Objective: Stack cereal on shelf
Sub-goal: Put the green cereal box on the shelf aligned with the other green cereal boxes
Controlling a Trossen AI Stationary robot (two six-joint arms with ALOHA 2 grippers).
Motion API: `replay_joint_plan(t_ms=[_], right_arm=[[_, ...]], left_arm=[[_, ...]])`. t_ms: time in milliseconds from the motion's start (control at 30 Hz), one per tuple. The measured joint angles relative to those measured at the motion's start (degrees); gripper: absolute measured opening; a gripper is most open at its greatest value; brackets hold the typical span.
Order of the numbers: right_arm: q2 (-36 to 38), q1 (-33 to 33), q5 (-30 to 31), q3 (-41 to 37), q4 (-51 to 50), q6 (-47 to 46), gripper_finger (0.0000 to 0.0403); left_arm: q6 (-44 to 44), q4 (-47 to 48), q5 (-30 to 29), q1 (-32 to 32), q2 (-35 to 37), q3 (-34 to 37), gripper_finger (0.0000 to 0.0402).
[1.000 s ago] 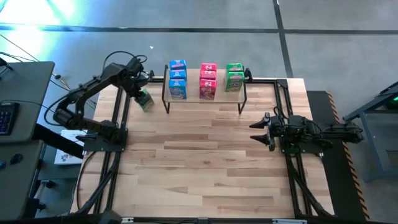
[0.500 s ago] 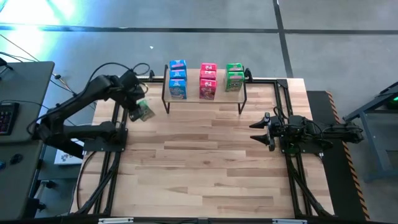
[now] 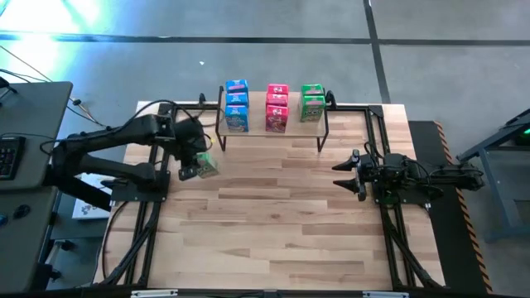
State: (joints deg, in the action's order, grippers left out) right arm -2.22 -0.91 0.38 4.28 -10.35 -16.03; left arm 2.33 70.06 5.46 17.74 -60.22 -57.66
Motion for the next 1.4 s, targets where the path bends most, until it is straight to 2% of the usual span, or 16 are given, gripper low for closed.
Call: replay_joint_plan(t_ms=[200,400,1000,1400], right_arm=[[0.0,0.0,0.0,0.0,-0.02,-0.01,0.0267],[-0.02,0.0,0.0,0.02,-0.02,0.0,0.0267],[-0.02,0.0,0.0,0.01,-0.01,-0.01,0.0267],[-0.02,0.0,0.0,0.01,0.0,-0.01,0.0267]], left_arm=[[-2.61,-4.44,-0.39,-6.31,-6.22,-2.69,0.015],[-6.24,-8.49,-1.57,-9.6,-13.71,-6.96,0.015],[-7.74,-14.76,-6.55,-13.57,-33.85,-22.58,0.015],[-5.66,-17.7,-7.15,-15.73,-42.17,-26.39,0.015]])
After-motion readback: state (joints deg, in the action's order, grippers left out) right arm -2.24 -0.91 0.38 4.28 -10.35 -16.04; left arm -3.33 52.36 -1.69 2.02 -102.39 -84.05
